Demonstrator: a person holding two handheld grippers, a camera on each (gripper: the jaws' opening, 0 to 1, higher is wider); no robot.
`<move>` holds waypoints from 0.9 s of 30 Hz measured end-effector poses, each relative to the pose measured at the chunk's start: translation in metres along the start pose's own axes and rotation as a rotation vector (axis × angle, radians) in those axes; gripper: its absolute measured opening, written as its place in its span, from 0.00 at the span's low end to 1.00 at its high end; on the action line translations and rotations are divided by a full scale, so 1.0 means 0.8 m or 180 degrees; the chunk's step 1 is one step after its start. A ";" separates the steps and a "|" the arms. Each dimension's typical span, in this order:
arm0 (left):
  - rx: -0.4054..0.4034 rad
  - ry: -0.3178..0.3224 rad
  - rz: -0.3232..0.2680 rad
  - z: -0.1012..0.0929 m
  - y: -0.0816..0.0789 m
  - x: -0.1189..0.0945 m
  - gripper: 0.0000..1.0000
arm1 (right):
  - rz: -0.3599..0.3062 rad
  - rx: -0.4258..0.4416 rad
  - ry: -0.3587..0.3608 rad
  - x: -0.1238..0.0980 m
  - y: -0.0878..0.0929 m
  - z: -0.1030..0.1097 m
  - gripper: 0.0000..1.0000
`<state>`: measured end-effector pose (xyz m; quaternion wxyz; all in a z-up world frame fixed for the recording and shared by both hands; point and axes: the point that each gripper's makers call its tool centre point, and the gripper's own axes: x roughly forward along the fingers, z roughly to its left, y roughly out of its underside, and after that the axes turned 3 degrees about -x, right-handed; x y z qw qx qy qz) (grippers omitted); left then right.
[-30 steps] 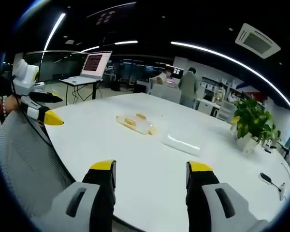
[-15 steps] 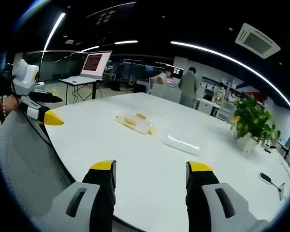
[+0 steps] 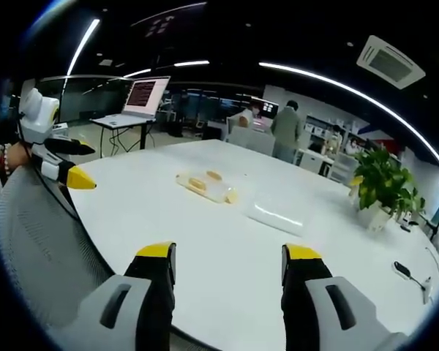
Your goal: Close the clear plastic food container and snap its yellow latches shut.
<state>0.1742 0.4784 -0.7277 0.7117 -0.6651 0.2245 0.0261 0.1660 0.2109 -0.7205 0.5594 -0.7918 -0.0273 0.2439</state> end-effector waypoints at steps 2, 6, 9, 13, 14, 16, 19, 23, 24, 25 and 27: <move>0.0008 0.0015 0.0042 -0.001 0.002 0.000 0.89 | -0.0007 0.0010 -0.0006 -0.001 -0.001 0.001 0.57; 0.0001 -0.0010 0.0036 0.000 0.001 -0.001 0.91 | 0.0017 0.0059 -0.0039 0.000 0.000 0.001 0.60; 0.0038 -0.0034 0.0116 0.002 0.006 0.000 0.91 | 0.0061 -0.0006 -0.0041 0.000 0.001 0.004 0.63; 0.0054 -0.0061 0.0245 0.004 0.011 0.002 0.95 | 0.0054 -0.0137 -0.0086 0.000 -0.005 0.005 0.60; 0.0077 -0.0051 0.0274 0.004 0.013 0.002 0.97 | 0.0068 -0.0169 -0.0094 0.000 -0.005 0.004 0.60; 0.0234 0.0030 0.0463 0.003 0.020 0.002 0.97 | 0.0009 -0.0407 -0.0037 0.003 -0.021 -0.014 0.62; 0.0615 0.0151 0.0647 0.013 0.017 0.010 0.99 | -0.0374 -0.0451 -0.0150 0.019 -0.062 -0.029 0.66; 0.0645 0.0278 0.0624 0.032 -0.005 0.034 0.99 | -0.0261 -0.0225 -0.0415 0.056 -0.066 -0.043 0.69; 0.0549 0.0361 0.0781 0.034 0.001 0.038 0.99 | -0.0288 -0.0235 -0.0424 0.066 -0.068 -0.048 0.72; 0.0457 0.0434 0.0865 0.036 0.002 0.044 0.99 | -0.0338 -0.0209 -0.0442 0.077 -0.071 -0.053 0.77; 0.0221 0.0496 0.0923 0.047 -0.002 0.059 0.96 | -0.0380 -0.0183 -0.0517 0.092 -0.075 -0.055 0.84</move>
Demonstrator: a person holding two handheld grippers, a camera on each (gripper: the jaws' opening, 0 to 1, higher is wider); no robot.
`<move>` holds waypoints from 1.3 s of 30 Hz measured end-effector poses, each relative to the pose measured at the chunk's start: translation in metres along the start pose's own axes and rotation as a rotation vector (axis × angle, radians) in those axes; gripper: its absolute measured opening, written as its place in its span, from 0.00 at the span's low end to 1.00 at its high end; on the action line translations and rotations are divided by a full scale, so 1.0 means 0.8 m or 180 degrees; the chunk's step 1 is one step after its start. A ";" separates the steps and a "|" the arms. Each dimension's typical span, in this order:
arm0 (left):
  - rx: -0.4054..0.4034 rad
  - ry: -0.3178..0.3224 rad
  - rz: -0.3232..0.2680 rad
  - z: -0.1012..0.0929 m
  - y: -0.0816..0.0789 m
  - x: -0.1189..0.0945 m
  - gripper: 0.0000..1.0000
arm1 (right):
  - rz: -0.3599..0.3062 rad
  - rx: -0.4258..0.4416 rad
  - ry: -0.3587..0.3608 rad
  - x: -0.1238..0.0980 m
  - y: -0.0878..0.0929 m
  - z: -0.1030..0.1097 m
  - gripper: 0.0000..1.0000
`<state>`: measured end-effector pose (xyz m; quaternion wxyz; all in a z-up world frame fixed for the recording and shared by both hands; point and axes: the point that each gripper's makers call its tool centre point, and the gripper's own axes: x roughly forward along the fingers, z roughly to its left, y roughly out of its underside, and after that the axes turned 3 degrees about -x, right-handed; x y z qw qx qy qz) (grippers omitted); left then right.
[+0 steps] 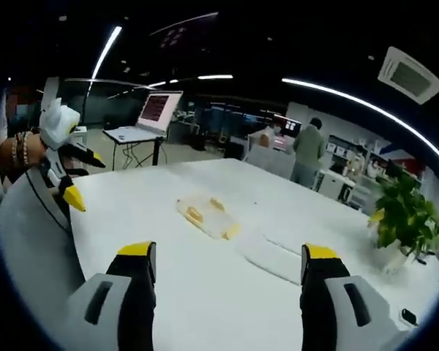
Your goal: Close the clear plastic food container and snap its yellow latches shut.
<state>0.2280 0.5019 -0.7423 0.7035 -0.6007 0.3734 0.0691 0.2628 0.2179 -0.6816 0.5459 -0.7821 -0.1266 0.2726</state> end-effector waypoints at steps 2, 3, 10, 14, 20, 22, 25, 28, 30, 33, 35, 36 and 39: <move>-0.0077 0.0041 0.0045 0.016 -0.006 0.011 0.92 | 0.0051 0.0025 -0.0058 0.016 0.003 -0.006 0.82; -0.0036 0.0008 -0.0059 0.028 -0.016 0.018 0.90 | 0.0081 0.0004 -0.0083 0.024 0.004 -0.009 0.80; 0.0318 0.0114 -0.0054 0.064 -0.050 0.057 0.88 | 0.0250 -0.0232 -0.0384 0.073 0.010 -0.012 0.74; 0.0553 0.0211 -0.0085 0.077 -0.079 0.085 0.87 | 0.0395 -0.0511 -0.0708 0.111 0.017 -0.006 0.64; 0.1051 0.0400 0.0137 0.089 -0.096 0.131 0.86 | 0.0463 -0.0885 -0.1011 0.164 0.009 -0.007 0.62; 0.1196 0.0433 0.0194 0.093 -0.101 0.145 0.85 | 0.0518 -0.1049 -0.1055 0.179 0.011 -0.012 0.62; 0.1344 0.0607 0.0250 0.090 -0.110 0.165 0.84 | 0.0570 -0.1169 -0.1194 0.197 0.014 -0.010 0.59; 0.1533 0.0693 0.0347 0.092 -0.113 0.180 0.83 | 0.0681 -0.1308 -0.1375 0.209 0.024 -0.007 0.56; 0.1826 0.0732 0.0423 0.098 -0.116 0.193 0.77 | 0.0744 -0.1444 -0.1464 0.221 0.031 -0.009 0.56; 0.1943 0.0802 0.0624 0.105 -0.114 0.214 0.74 | 0.0794 -0.1568 -0.1509 0.236 0.037 -0.015 0.47; 0.1929 0.0860 0.0663 0.107 -0.116 0.229 0.75 | 0.0895 -0.1586 -0.1624 0.245 0.044 -0.014 0.49; 0.1956 0.0894 0.0690 0.108 -0.117 0.234 0.74 | 0.0900 -0.1591 -0.1645 0.250 0.045 -0.014 0.51; 0.2080 0.1073 0.0786 0.105 -0.118 0.248 0.74 | 0.1094 -0.1528 -0.1929 0.260 0.059 -0.010 0.52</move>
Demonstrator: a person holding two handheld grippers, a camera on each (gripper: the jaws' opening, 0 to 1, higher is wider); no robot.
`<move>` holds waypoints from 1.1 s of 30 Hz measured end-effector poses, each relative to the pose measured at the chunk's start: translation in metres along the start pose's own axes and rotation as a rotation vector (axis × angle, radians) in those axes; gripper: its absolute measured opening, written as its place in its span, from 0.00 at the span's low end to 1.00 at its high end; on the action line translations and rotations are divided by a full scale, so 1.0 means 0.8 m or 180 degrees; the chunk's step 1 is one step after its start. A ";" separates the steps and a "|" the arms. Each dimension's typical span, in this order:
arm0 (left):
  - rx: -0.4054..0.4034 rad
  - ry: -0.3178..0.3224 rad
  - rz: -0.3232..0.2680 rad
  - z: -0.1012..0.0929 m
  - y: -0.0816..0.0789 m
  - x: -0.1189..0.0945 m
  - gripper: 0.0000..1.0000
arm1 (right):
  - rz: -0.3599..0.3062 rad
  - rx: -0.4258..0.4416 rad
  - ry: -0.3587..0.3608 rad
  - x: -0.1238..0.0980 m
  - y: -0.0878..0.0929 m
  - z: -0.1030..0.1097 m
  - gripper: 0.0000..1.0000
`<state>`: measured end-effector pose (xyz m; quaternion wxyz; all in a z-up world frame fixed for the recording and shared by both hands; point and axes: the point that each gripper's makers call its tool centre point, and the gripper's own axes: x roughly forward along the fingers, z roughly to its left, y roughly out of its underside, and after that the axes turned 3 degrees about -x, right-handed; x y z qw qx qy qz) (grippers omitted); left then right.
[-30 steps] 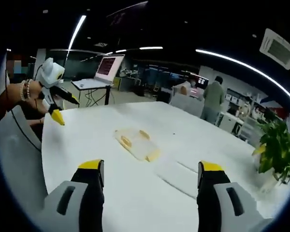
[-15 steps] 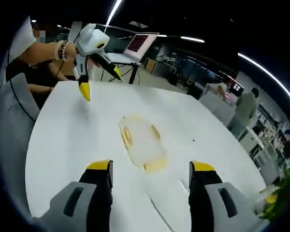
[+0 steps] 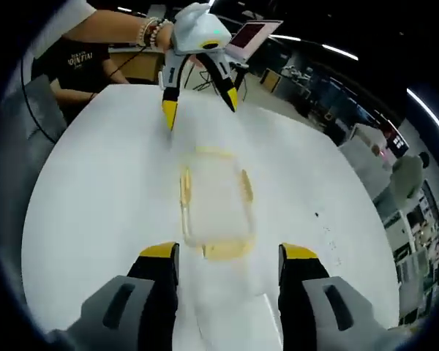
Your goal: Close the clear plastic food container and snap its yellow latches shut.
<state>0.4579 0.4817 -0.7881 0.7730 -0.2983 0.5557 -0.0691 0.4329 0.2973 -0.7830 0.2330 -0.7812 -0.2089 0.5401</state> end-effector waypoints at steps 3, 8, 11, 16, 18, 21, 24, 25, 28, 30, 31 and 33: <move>0.0044 0.0153 0.0113 0.002 0.002 0.011 0.74 | 0.0151 -0.0121 -0.0154 0.015 0.009 -0.002 0.52; 0.0146 0.0452 0.0201 0.003 0.002 0.034 0.74 | 0.0283 -0.0087 -0.0410 0.039 0.020 -0.011 0.57; 0.0386 0.0600 0.0362 -0.001 0.009 0.045 0.69 | 0.0429 -0.0125 -0.0472 0.052 0.032 -0.015 0.56; 0.0393 0.0726 0.0475 -0.005 0.016 0.062 0.69 | 0.0474 -0.0057 -0.0702 0.069 0.035 -0.008 0.53; 0.0427 0.0743 0.0498 -0.001 0.016 0.066 0.68 | 0.0511 -0.0098 -0.0754 0.073 0.038 -0.007 0.51; 0.0348 0.0802 0.0497 -0.001 0.016 0.070 0.66 | 0.0570 -0.0069 -0.0850 0.079 0.041 -0.004 0.50; 0.0285 0.0909 0.0458 -0.006 0.013 0.073 0.65 | 0.0596 -0.0051 -0.0903 0.081 0.039 0.000 0.46; 0.0317 0.0892 0.0475 -0.005 0.015 0.075 0.64 | 0.0595 -0.0062 -0.0881 0.081 0.038 -0.001 0.47; 0.0399 0.0931 0.0536 -0.005 0.020 0.075 0.58 | 0.0619 -0.0055 -0.0931 0.082 0.037 0.001 0.47; 0.0401 0.1044 0.0539 -0.011 0.021 0.074 0.53 | 0.0635 -0.0011 -0.0986 0.084 0.036 0.001 0.46; 0.0401 0.1066 0.0548 -0.013 0.023 0.074 0.51 | 0.0637 0.0000 -0.0989 0.084 0.036 0.002 0.45; 0.0488 0.1027 0.0536 -0.008 0.024 0.074 0.49 | 0.0630 0.0042 -0.1027 0.085 0.036 0.001 0.44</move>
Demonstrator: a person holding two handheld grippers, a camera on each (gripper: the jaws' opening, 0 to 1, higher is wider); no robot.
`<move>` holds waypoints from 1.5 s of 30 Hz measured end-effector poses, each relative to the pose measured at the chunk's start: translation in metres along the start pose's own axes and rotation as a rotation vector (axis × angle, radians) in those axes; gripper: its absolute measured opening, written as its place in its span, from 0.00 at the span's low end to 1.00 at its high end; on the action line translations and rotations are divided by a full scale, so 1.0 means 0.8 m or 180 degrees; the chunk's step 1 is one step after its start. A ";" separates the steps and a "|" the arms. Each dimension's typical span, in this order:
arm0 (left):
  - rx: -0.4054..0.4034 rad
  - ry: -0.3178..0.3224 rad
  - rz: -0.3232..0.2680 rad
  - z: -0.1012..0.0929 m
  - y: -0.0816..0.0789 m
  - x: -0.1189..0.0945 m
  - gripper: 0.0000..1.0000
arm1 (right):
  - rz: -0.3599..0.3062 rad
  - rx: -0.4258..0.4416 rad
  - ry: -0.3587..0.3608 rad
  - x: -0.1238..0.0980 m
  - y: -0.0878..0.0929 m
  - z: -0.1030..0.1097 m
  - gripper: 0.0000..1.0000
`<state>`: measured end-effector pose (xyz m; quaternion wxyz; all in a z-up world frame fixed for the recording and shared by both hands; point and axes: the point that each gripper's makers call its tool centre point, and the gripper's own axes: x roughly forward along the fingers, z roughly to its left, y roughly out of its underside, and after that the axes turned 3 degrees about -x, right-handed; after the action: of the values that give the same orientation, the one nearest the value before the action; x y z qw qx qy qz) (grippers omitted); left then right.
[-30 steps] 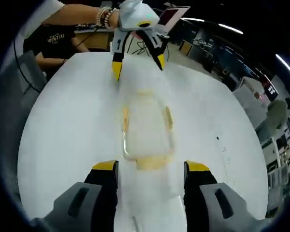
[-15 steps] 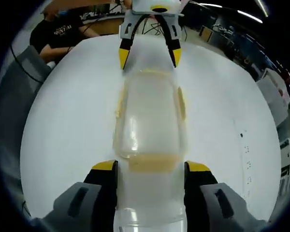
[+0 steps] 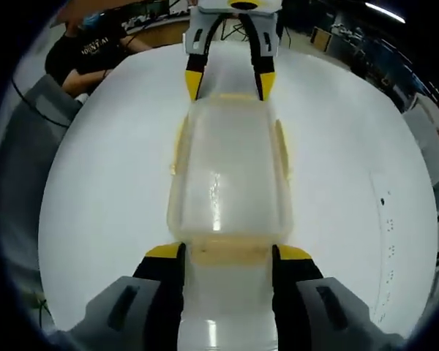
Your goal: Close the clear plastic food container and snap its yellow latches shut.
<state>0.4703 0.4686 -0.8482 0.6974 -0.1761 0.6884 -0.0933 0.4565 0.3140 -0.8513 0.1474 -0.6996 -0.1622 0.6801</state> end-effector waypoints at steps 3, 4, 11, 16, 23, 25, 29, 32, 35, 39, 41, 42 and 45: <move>0.0049 0.0029 -0.0012 -0.003 -0.002 -0.001 0.45 | 0.0003 0.0065 0.0011 0.000 -0.001 -0.001 0.43; 0.0042 0.0026 -0.0009 -0.003 -0.002 0.000 0.45 | 0.0011 0.0047 0.0008 0.000 -0.001 -0.002 0.42; 0.0075 0.0101 0.0064 -0.010 -0.002 -0.001 0.43 | 0.0097 -0.0024 -0.0022 0.000 -0.001 0.001 0.38; 0.0100 0.0106 0.0076 -0.022 -0.003 -0.002 0.34 | 0.0154 -0.0057 -0.0037 0.000 -0.002 0.014 0.38; 0.0102 0.0065 0.0199 -0.026 -0.002 -0.001 0.34 | 0.0219 -0.0084 -0.0072 0.001 -0.001 0.009 0.38; 0.0114 0.0053 0.0255 -0.029 -0.003 -0.001 0.34 | 0.0276 -0.0080 -0.0068 0.003 -0.002 0.005 0.38; 0.0139 0.0037 0.0312 -0.024 0.000 -0.001 0.34 | 0.0368 -0.0077 -0.0064 0.002 -0.001 0.006 0.38; 0.0139 0.0028 0.0314 -0.020 0.002 -0.002 0.34 | 0.0406 -0.0085 -0.0078 0.002 0.000 0.006 0.38; 0.0139 0.0036 0.0277 -0.020 0.005 -0.003 0.34 | 0.0429 -0.0103 -0.0084 0.001 0.000 0.006 0.39; 0.0155 0.0046 0.0255 -0.020 0.004 -0.003 0.34 | 0.0453 -0.0103 -0.0087 0.001 0.000 0.006 0.39; 0.0154 0.0050 0.0257 -0.020 0.005 -0.003 0.34 | 0.0469 -0.0101 -0.0090 0.001 0.000 0.007 0.39; 0.0153 0.0049 0.0255 -0.020 0.005 -0.003 0.34 | 0.0472 -0.0098 -0.0090 0.001 0.000 0.007 0.39; 0.0161 0.0029 0.0188 -0.022 0.006 -0.004 0.34 | 0.0448 -0.0093 -0.0079 0.000 0.001 0.006 0.38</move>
<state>0.4519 0.4720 -0.8471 0.7009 -0.1376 0.6939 -0.0909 0.4516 0.3135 -0.8517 0.0870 -0.7028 -0.1243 0.6950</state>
